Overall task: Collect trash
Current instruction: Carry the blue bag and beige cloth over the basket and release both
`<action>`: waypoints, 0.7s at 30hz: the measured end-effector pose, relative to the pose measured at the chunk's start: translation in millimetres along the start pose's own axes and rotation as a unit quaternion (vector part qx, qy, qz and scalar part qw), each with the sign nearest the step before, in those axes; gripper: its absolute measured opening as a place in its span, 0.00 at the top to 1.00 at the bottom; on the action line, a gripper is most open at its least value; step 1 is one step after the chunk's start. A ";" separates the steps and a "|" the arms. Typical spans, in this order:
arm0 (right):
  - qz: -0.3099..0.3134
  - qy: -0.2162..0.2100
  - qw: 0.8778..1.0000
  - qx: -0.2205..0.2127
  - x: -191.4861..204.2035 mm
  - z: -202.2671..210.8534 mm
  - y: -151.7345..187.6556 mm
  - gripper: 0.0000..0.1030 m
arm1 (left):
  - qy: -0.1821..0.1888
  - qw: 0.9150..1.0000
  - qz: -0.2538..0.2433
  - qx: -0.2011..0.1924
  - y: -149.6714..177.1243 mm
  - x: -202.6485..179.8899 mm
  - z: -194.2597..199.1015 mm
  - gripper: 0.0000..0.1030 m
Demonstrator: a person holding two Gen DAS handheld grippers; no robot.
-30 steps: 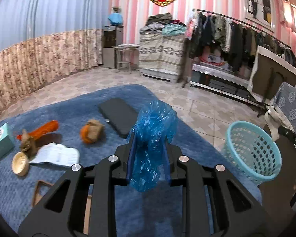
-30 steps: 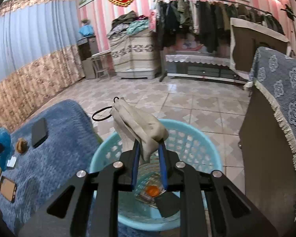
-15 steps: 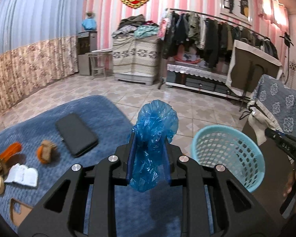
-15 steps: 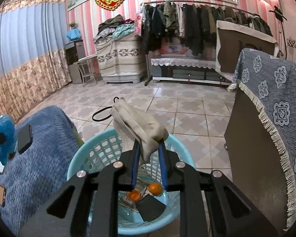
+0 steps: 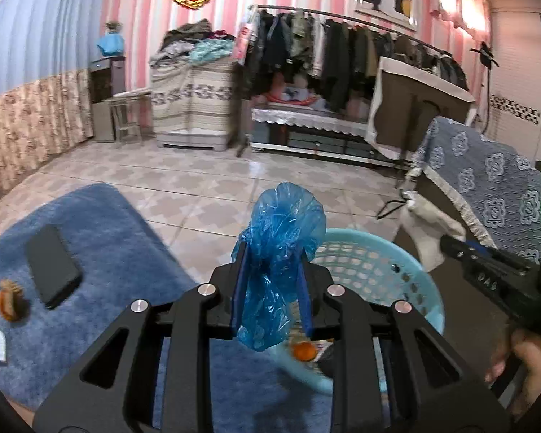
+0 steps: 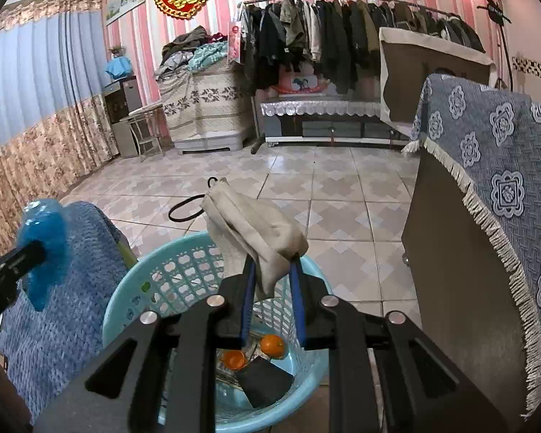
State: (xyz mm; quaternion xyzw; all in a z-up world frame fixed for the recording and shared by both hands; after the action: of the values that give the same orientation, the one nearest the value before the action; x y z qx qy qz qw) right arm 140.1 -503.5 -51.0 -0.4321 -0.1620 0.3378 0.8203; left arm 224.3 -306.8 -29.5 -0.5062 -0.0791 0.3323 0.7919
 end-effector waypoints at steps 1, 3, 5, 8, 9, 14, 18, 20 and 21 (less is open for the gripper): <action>-0.002 0.002 1.000 0.003 -1.8 -2.8 0.7 0.81 | 0.004 1.000 -0.005 0.004 0.1 -5.4 -7.0 0.78; -0.005 0.005 1.000 0.008 -4.4 -5.9 1.5 0.81 | 0.008 1.000 -0.013 0.010 0.4 -13.5 -18.2 0.78; -0.010 0.008 1.000 0.014 -8.2 -8.8 3.2 0.81 | 0.017 1.000 -0.018 0.018 1.6 -20.1 -30.4 0.78; -0.010 0.019 1.000 0.020 -12.7 -13.5 4.4 0.82 | 0.026 0.999 -0.023 0.028 5.1 -27.7 -48.5 0.78; -0.013 0.019 0.999 0.023 -14.7 -14.7 4.4 0.82 | 0.025 0.999 -0.025 0.030 6.0 -30.0 -52.4 0.78; -0.023 0.019 0.999 0.035 -20.1 -19.7 5.6 0.82 | 0.025 0.998 -0.028 0.042 6.4 -35.1 -72.5 0.75; -0.024 0.017 0.999 0.036 -20.1 -20.4 5.4 0.82 | 0.016 0.999 -0.022 0.042 3.4 -32.2 -75.0 0.45; -0.023 0.015 0.999 0.037 -19.2 -21.5 5.7 0.82 | 0.002 0.999 -0.020 0.032 0.1 -27.5 -70.4 0.34; -0.022 0.014 0.999 0.038 -18.3 -22.0 6.1 0.82 | -0.005 0.999 -0.018 0.029 -1.9 -23.5 -67.6 0.32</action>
State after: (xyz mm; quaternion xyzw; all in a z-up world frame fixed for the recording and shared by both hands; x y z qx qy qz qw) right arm 136.7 -527.0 -68.2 -0.4017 -0.1466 0.3196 0.8456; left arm 238.3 -372.3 -55.0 -0.4800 -0.0821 0.3226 0.8117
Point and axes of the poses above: each gripper's, at about its wrist camera, not at the fingertips, and z roughly against the way its jaws point, x to its left, y to its underside, the point moved 3 cm from there along -z, roughly the way its jaws point, and after that the axes turned 15 degrees about y, right-handed, at the moved point
